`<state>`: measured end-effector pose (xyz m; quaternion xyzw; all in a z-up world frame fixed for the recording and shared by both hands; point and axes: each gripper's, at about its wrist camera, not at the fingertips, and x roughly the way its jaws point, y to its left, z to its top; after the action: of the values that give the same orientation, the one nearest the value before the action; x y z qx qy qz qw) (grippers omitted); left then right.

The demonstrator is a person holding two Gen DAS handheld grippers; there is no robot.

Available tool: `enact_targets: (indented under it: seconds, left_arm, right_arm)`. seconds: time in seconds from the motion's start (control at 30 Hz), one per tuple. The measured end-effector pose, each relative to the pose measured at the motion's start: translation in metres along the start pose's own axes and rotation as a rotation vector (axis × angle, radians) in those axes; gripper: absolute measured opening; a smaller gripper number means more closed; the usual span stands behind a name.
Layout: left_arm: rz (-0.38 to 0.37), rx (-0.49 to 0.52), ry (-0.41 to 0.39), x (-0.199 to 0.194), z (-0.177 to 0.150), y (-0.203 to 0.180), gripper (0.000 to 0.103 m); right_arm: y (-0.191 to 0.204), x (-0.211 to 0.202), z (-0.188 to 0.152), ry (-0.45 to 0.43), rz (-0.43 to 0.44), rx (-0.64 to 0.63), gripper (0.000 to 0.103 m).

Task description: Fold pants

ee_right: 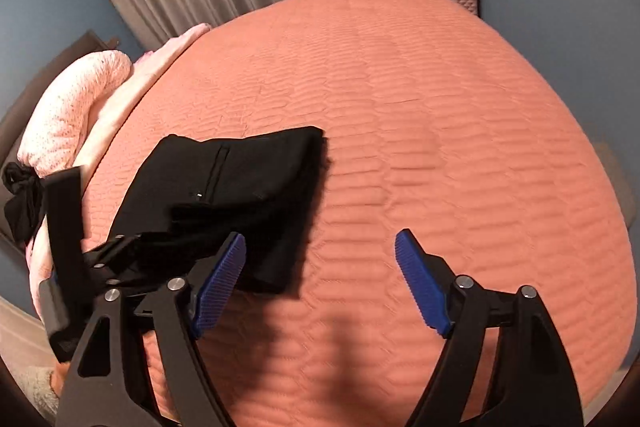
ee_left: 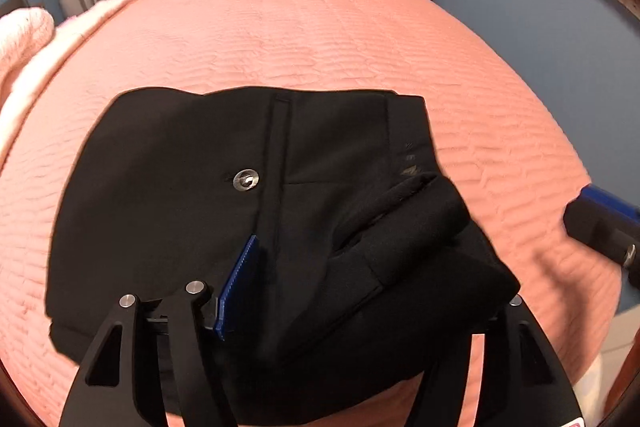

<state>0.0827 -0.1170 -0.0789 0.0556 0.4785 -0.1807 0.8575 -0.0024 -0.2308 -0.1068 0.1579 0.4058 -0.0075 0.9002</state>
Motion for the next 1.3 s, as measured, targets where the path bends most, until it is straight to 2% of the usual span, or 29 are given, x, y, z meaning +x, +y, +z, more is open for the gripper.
enact_targets:
  seconds: [0.07, 0.13, 0.17, 0.23, 0.3, 0.33, 0.4, 0.47, 0.53, 0.57, 0.6, 0.67, 0.73, 0.83, 0.9, 0.93, 1.0, 1.03, 1.07, 1.1, 1.13, 1.23, 1.27, 1.3]
  left_arm:
    - [-0.007, 0.003, -0.089, -0.009, 0.011, -0.012, 0.057]
    - [-0.015, -0.003, -0.12, -0.006, 0.02, -0.017, 0.057]
    - [-0.026, -0.016, -0.1, 0.0, 0.023, -0.018, 0.057]
    - [-0.068, -0.024, -0.061, 0.007, 0.014, -0.022, 0.063]
    - [-0.124, -0.006, 0.032, 0.027, 0.004, -0.032, 0.061]
    - [-0.135, -0.011, 0.011, 0.018, -0.003, -0.03, 0.061]
    - [-0.163, 0.014, -0.125, -0.023, -0.018, -0.021, 0.065]
    - [-0.146, 0.065, -0.187, -0.052, -0.026, -0.009, 0.068]
    - [-0.089, 0.092, -0.271, -0.088, -0.036, 0.019, 0.076]
    - [-0.049, 0.089, -0.289, -0.092, -0.029, 0.032, 0.082]
    - [-0.018, 0.083, -0.299, -0.102, -0.034, 0.046, 0.082]
    - [0.063, 0.05, -0.262, -0.113, -0.044, 0.072, 0.082]
    - [0.114, 0.004, -0.211, -0.107, -0.049, 0.097, 0.082]
    - [0.15, -0.07, -0.147, -0.098, -0.067, 0.133, 0.082]
    - [0.137, -0.099, -0.108, -0.097, -0.075, 0.149, 0.082]
    - [0.138, -0.103, -0.082, -0.092, -0.078, 0.154, 0.082]
    - [0.128, -0.098, -0.057, -0.076, -0.083, 0.155, 0.082]
    - [0.133, -0.097, -0.045, -0.064, -0.08, 0.153, 0.082]
    - [0.127, -0.091, -0.029, -0.055, -0.081, 0.153, 0.082]
    - [0.121, -0.087, -0.019, -0.045, -0.082, 0.146, 0.082]
    - [0.119, -0.084, -0.009, -0.038, -0.083, 0.148, 0.082]
    - [0.141, -0.053, 0.002, -0.025, -0.082, 0.146, 0.085]
    - [0.138, -0.046, 0.001, -0.022, -0.084, 0.147, 0.085]
    - [0.13, -0.041, 0.001, -0.024, -0.084, 0.149, 0.085]
  right_arm:
    - [0.002, -0.006, 0.002, -0.023, -0.011, 0.01, 0.071]
    - [-0.005, -0.011, 0.002, -0.026, -0.022, 0.034, 0.072]
    - [-0.011, -0.012, 0.0, -0.022, -0.041, 0.045, 0.072]
    - [-0.021, -0.014, -0.001, -0.009, -0.065, 0.054, 0.072]
    - [-0.03, -0.015, 0.0, 0.0, -0.089, 0.066, 0.072]
    - [-0.033, -0.016, 0.001, 0.0, -0.091, 0.066, 0.072]
    - [-0.031, -0.021, 0.009, -0.009, -0.113, 0.032, 0.072]
    - [-0.017, -0.021, 0.023, -0.019, -0.111, -0.035, 0.072]
    - [0.007, -0.012, 0.042, -0.019, -0.055, -0.102, 0.073]
    - [0.027, -0.002, 0.055, -0.016, 0.008, -0.139, 0.073]
    - [0.045, 0.009, 0.065, -0.008, 0.055, -0.17, 0.073]
    - [0.099, 0.056, 0.087, 0.072, 0.128, -0.287, 0.072]
    - [0.143, 0.097, 0.098, 0.141, 0.179, -0.388, 0.072]
    - [0.21, 0.178, 0.119, 0.289, 0.281, -0.47, 0.072]
    - [0.234, 0.214, 0.129, 0.354, 0.31, -0.486, 0.072]
    - [0.244, 0.23, 0.131, 0.382, 0.308, -0.504, 0.072]
    - [0.262, 0.263, 0.132, 0.424, 0.25, -0.571, 0.071]
    - [0.27, 0.277, 0.128, 0.44, 0.197, -0.627, 0.068]
    - [0.277, 0.287, 0.125, 0.456, 0.187, -0.656, 0.056]
    - [0.283, 0.293, 0.126, 0.447, 0.186, -0.664, 0.052]
    - [0.291, 0.298, 0.13, 0.413, 0.172, -0.665, 0.052]
    - [0.316, 0.312, 0.148, 0.27, 0.0, -0.725, 0.052]
    - [0.315, 0.3, 0.161, 0.224, 0.018, -0.682, 0.052]
    - [0.307, 0.28, 0.171, 0.19, 0.075, -0.615, 0.052]
